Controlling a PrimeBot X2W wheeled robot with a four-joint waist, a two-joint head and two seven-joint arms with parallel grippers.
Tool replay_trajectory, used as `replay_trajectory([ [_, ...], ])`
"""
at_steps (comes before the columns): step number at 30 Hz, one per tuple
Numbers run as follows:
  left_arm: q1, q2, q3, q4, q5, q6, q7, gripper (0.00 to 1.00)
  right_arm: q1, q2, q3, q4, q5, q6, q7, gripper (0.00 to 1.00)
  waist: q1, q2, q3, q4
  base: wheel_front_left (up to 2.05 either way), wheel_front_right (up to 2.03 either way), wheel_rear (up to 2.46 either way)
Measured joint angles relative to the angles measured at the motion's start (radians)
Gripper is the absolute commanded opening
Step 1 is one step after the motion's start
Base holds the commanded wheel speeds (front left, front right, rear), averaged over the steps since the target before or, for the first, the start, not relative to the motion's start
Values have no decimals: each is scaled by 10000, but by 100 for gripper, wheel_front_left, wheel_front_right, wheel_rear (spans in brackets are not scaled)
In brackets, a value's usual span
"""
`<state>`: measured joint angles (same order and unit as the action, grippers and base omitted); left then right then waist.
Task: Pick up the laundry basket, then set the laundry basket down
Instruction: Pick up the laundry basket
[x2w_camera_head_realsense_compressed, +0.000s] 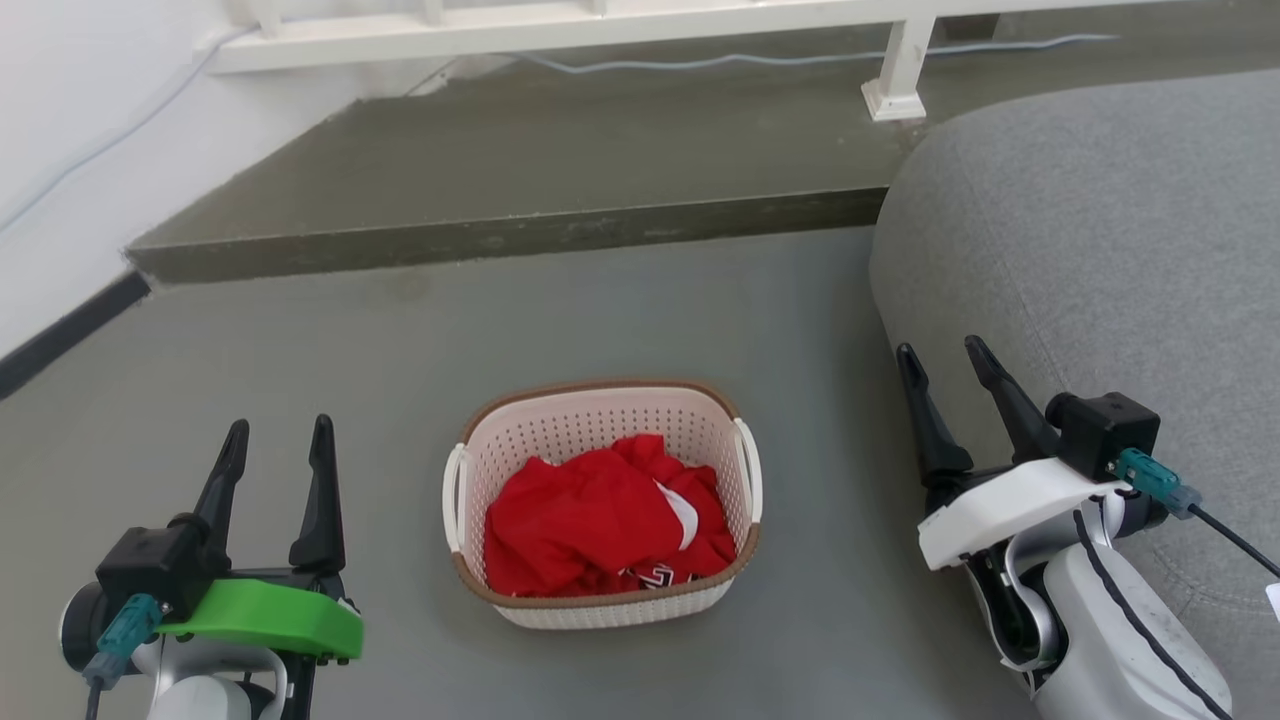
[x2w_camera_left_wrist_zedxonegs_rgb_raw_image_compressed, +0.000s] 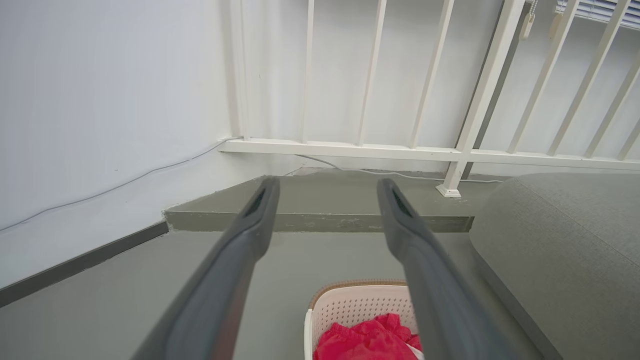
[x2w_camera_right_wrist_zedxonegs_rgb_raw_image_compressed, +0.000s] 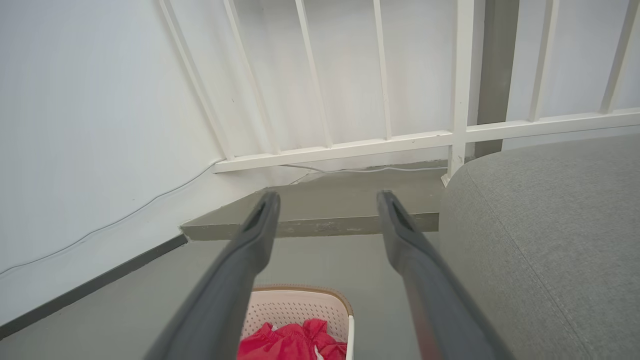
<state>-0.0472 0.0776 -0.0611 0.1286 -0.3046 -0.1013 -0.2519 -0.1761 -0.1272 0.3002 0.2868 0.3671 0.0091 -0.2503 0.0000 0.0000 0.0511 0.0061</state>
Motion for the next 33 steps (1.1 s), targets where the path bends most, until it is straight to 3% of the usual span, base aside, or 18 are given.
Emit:
replay_trajectory([
  [6,-170,0,38,186,-107,-82,0,100,-158,12,48,198,0,163,-2,100,0,0,493,-35,0,0,0],
  [33,-2932,525,-228,1628,-593,-219,0,100,-2914,397,65,1517,2,261,-17,100,1,0,3825,-300,0,0,0],
])
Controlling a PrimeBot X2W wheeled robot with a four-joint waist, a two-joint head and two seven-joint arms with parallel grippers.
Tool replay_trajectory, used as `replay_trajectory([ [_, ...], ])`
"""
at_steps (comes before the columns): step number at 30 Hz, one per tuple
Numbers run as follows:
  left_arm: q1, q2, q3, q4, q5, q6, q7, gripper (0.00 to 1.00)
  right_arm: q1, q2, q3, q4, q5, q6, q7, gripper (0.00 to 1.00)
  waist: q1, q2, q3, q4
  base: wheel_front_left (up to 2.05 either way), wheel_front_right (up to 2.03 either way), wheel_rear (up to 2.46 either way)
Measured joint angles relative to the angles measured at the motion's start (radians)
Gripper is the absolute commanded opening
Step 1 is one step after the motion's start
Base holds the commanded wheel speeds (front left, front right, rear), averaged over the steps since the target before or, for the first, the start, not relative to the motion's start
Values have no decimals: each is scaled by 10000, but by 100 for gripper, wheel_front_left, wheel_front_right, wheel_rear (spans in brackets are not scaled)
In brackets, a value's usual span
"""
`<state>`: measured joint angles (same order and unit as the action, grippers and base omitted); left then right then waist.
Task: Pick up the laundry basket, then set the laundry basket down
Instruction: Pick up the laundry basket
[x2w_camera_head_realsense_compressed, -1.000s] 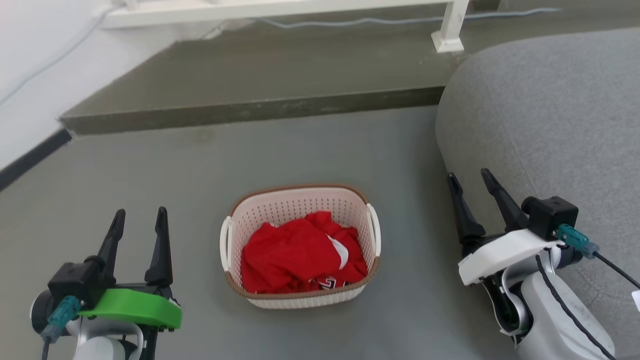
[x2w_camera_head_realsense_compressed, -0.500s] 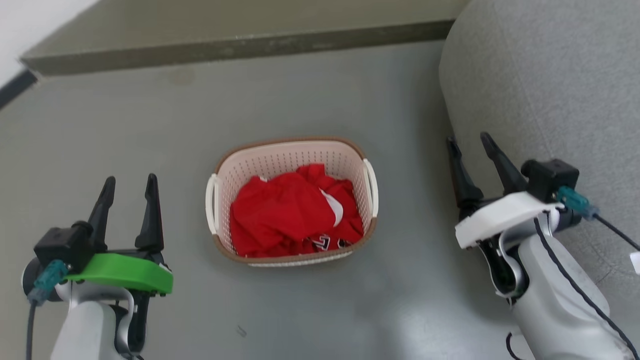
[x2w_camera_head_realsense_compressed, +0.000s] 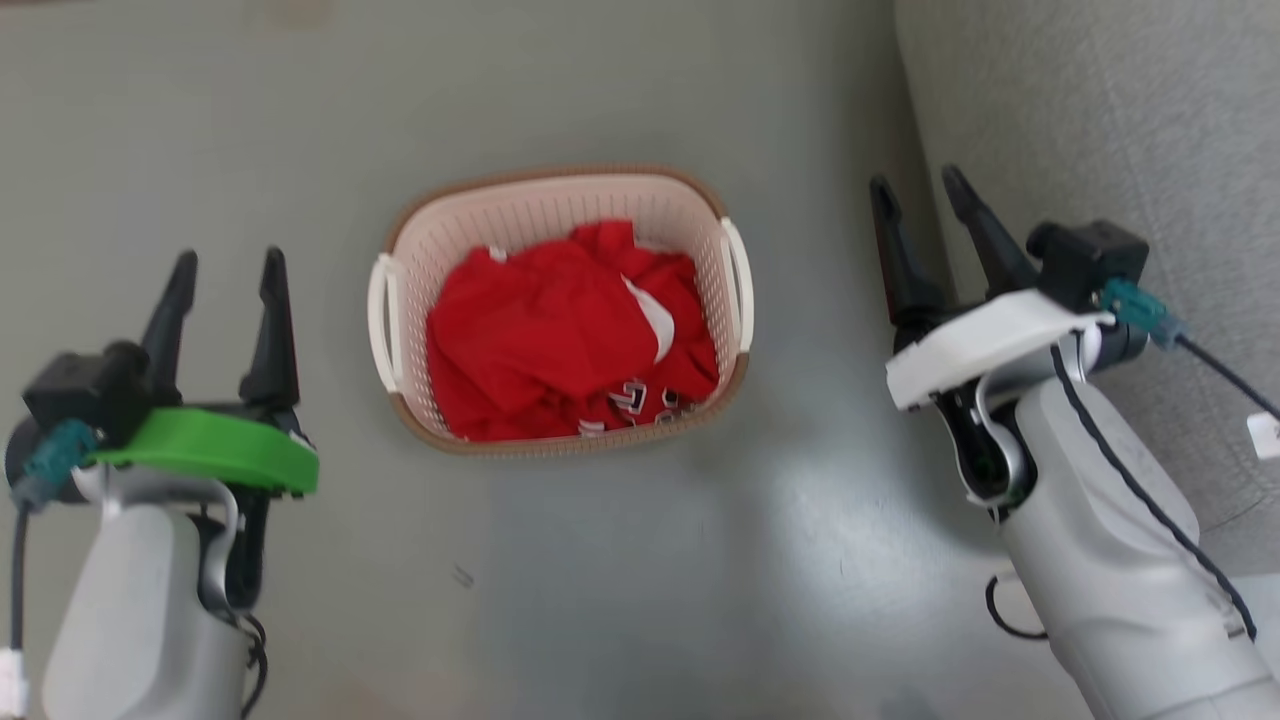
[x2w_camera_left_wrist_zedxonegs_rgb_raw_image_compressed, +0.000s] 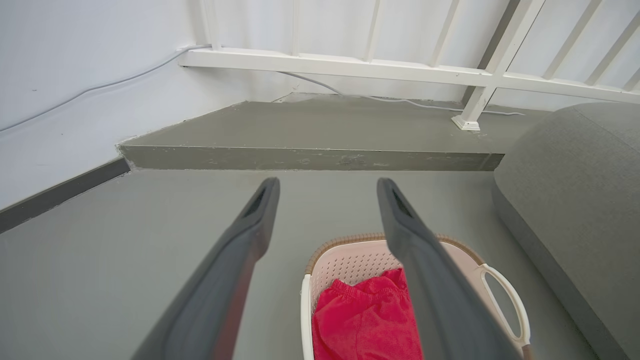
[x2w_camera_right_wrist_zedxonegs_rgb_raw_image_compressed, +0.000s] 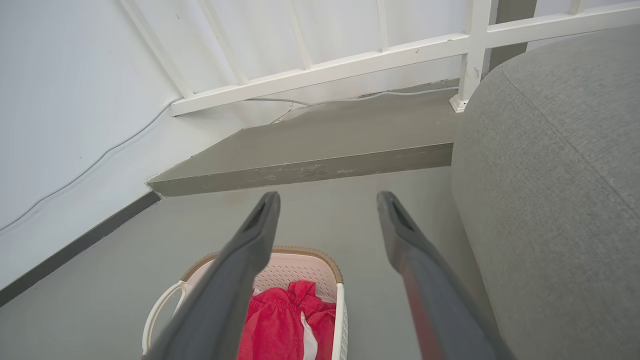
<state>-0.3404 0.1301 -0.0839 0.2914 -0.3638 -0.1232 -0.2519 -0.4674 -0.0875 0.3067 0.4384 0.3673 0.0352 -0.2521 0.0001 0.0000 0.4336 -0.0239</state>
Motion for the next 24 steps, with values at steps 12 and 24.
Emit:
replay_trajectory([
  [12,-1597,410,-272,1149,-272,-12,151,100,-1432,157,322,1174,0,36,-13,100,1,0,1751,-116,0,0,0],
  [24,-3019,516,-928,2554,-1009,-13,752,100,-2865,219,648,2736,127,171,483,100,0,0,3153,-163,0,0,0],
])
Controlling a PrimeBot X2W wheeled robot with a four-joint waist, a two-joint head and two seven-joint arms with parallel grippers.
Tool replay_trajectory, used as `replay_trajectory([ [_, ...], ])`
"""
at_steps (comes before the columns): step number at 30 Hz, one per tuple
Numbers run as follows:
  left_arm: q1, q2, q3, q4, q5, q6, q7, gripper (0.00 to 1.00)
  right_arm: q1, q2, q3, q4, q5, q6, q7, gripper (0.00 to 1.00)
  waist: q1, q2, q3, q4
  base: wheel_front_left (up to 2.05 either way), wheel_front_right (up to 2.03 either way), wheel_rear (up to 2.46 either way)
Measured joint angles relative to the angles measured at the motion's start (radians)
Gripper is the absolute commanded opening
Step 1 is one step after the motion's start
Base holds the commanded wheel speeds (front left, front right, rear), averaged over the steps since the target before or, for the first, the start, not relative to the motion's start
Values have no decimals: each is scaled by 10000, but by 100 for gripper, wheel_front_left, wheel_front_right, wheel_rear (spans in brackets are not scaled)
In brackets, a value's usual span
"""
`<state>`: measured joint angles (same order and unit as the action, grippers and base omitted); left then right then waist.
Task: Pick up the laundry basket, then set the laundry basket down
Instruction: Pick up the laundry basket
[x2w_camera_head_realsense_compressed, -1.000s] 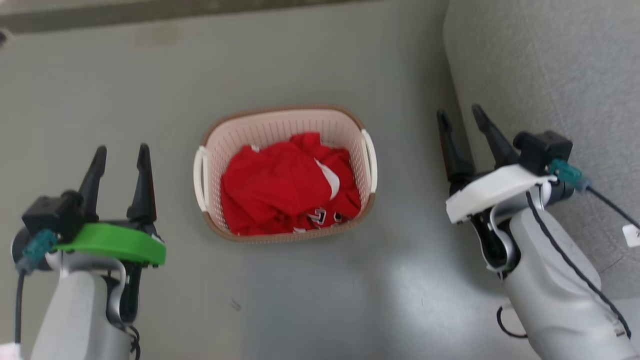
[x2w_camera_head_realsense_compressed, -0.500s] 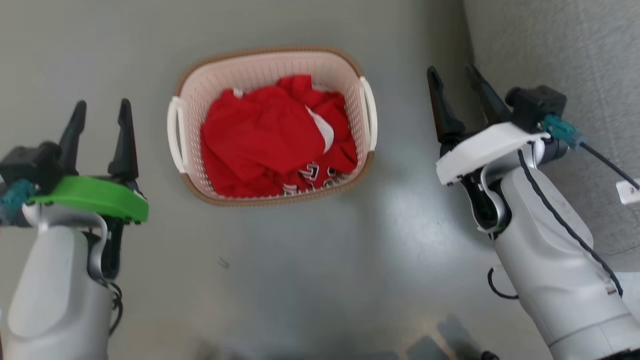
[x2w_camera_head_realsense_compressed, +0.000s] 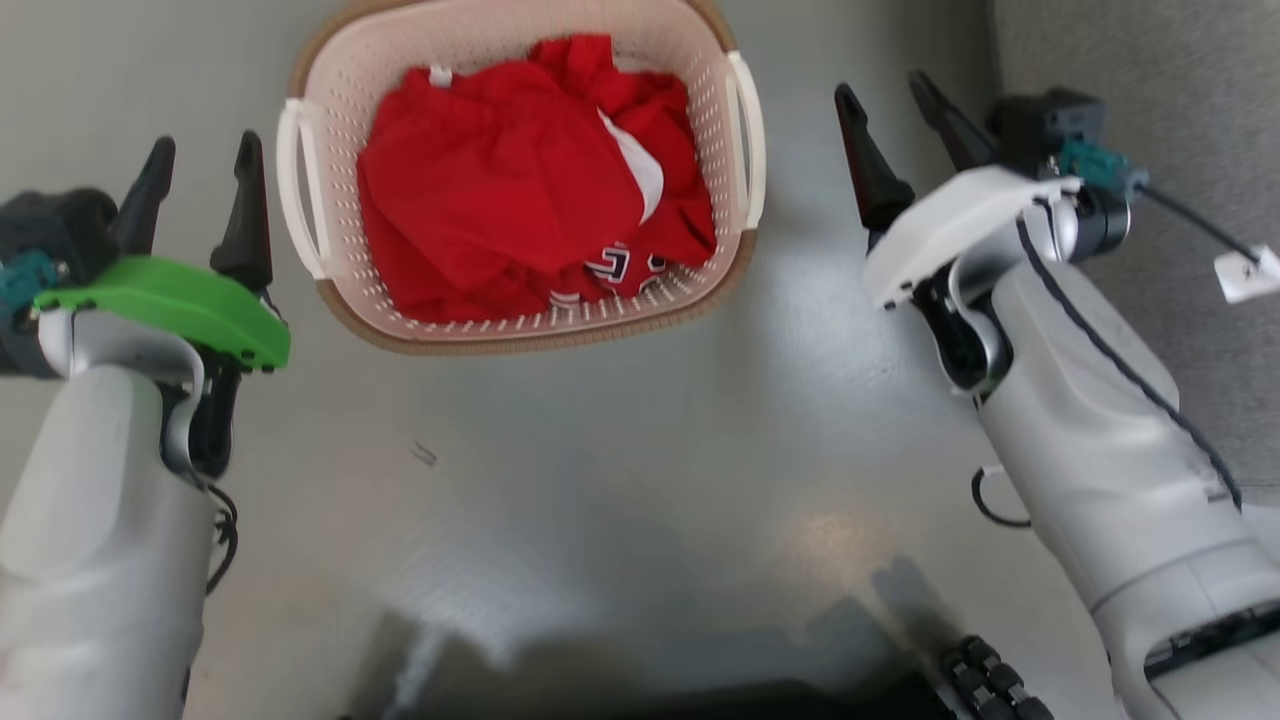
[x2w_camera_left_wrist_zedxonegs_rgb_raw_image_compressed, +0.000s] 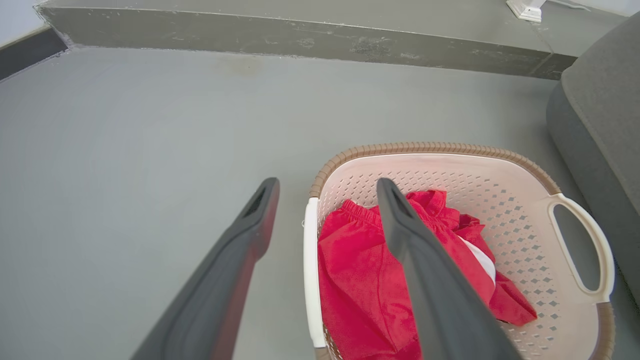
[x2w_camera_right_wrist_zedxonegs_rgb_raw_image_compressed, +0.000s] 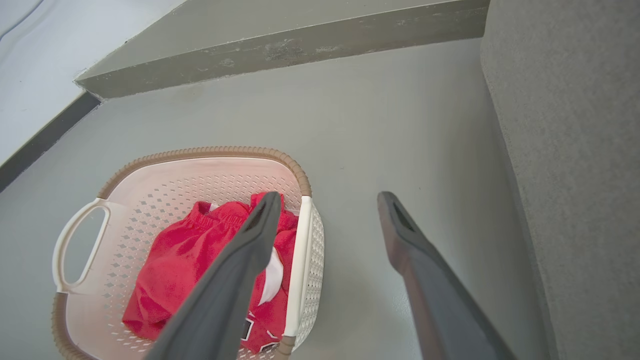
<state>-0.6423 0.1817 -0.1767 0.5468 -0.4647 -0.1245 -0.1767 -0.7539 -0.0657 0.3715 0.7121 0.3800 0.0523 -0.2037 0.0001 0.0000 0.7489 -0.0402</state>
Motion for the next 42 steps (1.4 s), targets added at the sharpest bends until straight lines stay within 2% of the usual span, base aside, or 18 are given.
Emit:
replay_trajectory([
  [7,-803,94,-516,625,-178,-2,278,100,-955,12,318,807,140,94,297,100,0,0,721,22,0,0,0],
  [15,-1592,59,-1066,1327,-644,-50,535,100,-1562,-4,1099,1227,1292,309,629,100,0,0,1418,99,0,0,0],
  [27,-2524,-90,-1703,2268,-1296,-67,965,100,-2492,-10,2036,1875,2128,314,1095,100,0,0,2135,446,0,0,0],
  [31,-2798,-123,-1900,2508,-1480,-67,1066,100,-2706,-12,2215,2092,2414,293,1264,100,0,0,2331,534,0,0,0],
  [42,-3235,-134,-2506,3037,-2059,-69,1358,100,-3087,-19,2685,2562,3106,-31,1515,100,-1,0,2564,662,0,0,0],
])
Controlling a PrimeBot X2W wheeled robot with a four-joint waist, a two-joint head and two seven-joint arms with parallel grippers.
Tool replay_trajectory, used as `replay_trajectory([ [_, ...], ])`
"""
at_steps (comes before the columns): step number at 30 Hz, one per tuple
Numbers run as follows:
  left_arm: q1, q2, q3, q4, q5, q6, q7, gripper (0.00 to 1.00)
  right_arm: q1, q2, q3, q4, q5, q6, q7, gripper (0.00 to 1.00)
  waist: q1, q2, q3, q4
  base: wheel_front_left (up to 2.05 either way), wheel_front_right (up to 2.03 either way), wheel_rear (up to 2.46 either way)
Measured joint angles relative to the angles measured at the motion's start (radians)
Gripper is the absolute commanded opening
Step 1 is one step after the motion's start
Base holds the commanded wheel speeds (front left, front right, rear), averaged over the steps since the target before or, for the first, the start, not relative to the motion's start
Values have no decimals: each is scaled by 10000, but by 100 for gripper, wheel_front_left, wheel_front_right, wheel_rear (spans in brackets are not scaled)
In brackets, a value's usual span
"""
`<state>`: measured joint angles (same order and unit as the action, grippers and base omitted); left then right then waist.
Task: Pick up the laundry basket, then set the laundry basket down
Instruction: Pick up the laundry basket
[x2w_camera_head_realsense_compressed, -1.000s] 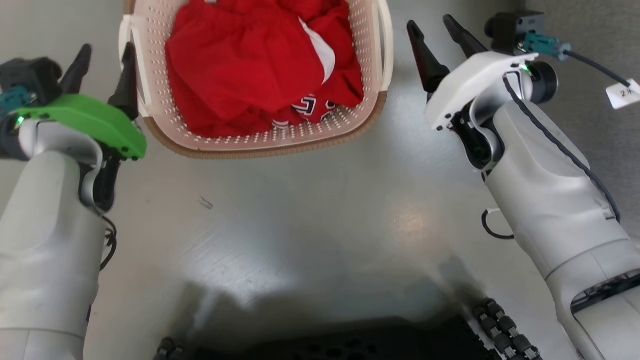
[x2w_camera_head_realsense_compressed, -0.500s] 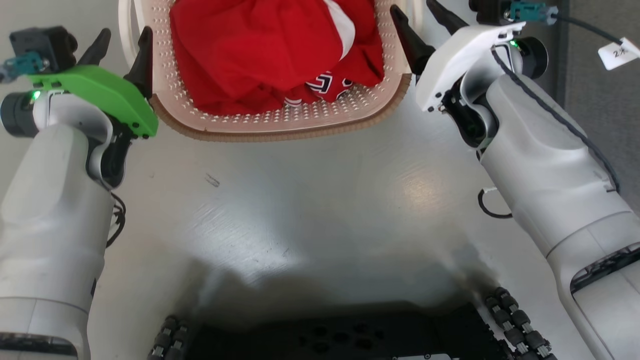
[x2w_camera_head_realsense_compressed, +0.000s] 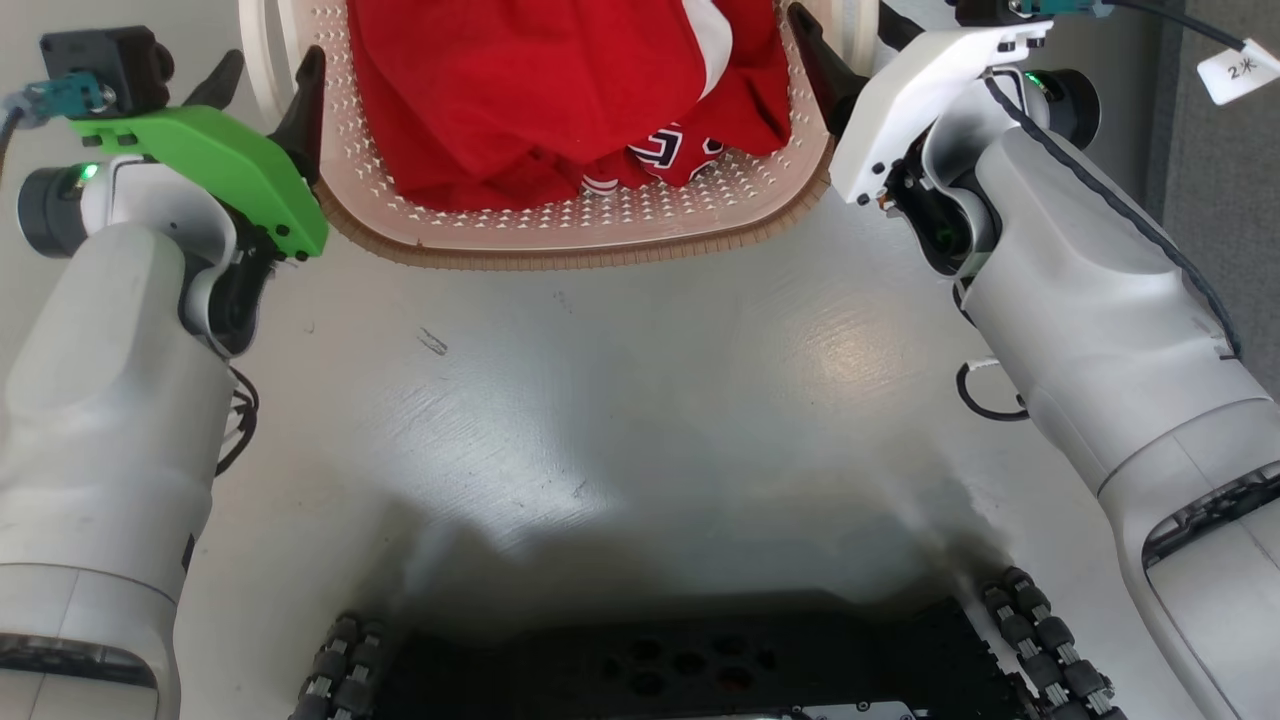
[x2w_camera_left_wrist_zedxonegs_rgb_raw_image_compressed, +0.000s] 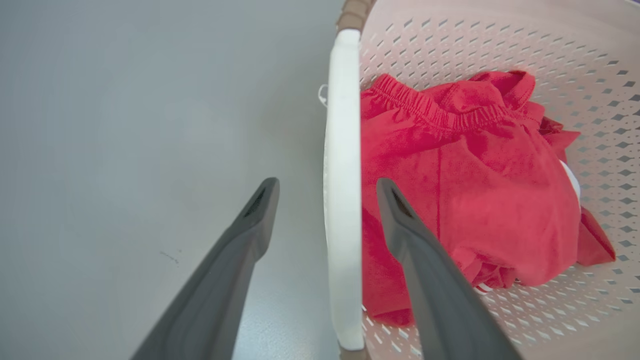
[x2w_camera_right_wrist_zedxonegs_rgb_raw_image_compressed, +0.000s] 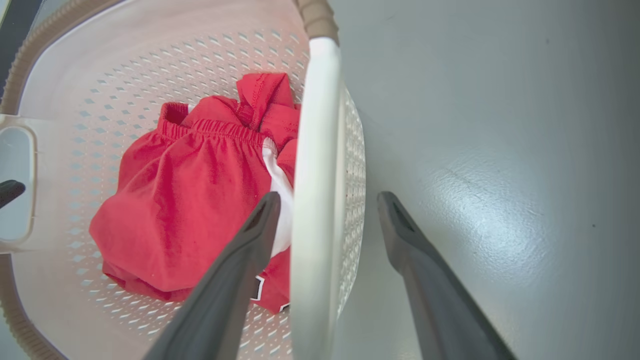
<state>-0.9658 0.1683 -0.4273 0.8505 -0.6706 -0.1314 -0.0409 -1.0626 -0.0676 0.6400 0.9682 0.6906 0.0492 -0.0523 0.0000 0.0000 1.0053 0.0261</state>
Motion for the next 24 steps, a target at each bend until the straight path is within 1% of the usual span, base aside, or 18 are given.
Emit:
replay_trajectory([
  [2,-43,10,-15,155,-46,0,65,100,-41,0,100,33,92,-75,0,100,0,0,28,8,0,0,0],
  [11,-213,38,-303,481,-343,0,316,100,-182,0,491,81,529,-88,88,100,0,0,129,-26,0,0,0],
  [12,-245,38,-345,489,-401,0,330,81,-195,0,533,86,583,-127,86,96,0,0,144,-34,0,0,0],
  [13,-280,38,-387,502,-431,0,330,47,-209,0,569,92,608,-174,86,47,0,0,159,-42,0,0,0],
  [14,-307,40,-426,510,-470,0,332,36,-217,0,612,98,629,-176,86,41,0,0,174,-50,0,0,0],
  [15,-330,40,-466,522,-479,0,353,27,-222,0,662,111,688,-176,88,32,0,0,187,-58,0,0,0],
  [16,-347,42,-523,531,-493,0,380,0,-227,0,715,128,721,-199,88,15,0,0,200,-66,0,0,0],
  [17,-351,44,-585,535,-545,0,401,0,-234,0,757,140,790,-240,86,0,0,0,210,-73,0,0,0],
  [20,-353,31,-744,535,-642,-19,403,0,-278,44,876,140,963,-263,86,0,0,0,238,-94,0,0,0],
  [21,-375,-23,-773,525,-683,-4,399,0,-322,73,913,153,1001,-349,86,0,-1,0,245,-99,0,0,0],
  [24,-436,31,-863,533,-773,-4,397,0,-376,56,1024,153,1103,-349,75,0,0,0,261,-107,0,0,0],
])
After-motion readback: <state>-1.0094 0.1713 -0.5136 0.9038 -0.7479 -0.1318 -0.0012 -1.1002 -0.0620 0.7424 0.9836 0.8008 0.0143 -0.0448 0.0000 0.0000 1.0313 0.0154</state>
